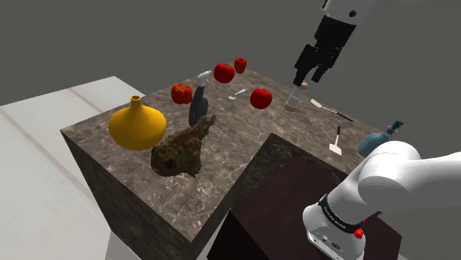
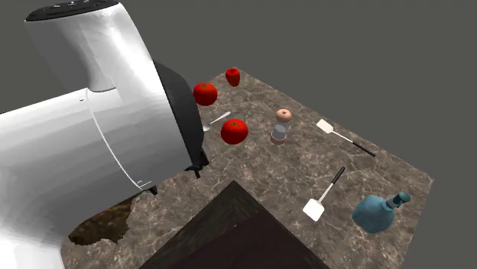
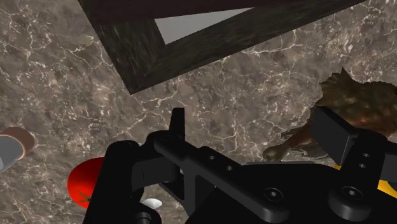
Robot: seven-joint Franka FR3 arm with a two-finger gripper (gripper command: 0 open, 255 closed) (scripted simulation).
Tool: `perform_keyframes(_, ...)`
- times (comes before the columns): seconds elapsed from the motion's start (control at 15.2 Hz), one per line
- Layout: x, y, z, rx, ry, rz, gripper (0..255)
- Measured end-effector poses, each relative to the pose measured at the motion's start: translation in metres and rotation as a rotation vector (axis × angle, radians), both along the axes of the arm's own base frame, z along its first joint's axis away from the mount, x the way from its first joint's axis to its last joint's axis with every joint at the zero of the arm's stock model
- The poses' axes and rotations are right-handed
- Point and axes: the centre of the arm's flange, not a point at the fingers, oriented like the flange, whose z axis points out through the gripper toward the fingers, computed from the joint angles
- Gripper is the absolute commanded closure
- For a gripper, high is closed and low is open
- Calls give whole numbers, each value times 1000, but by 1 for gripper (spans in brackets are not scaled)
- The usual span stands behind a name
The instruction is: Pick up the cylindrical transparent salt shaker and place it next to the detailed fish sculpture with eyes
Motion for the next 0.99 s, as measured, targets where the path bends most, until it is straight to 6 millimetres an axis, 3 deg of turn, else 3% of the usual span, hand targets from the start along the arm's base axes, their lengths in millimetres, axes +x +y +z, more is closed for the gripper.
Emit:
perform_keyframes(0.13,2,-5,-2,-1,0,1,0)
perform_keyframes(0.26,10,-23,-8,-4,-1,3,0)
perform_keyframes(0.99,58,-150,-54,-25,-10,21,0)
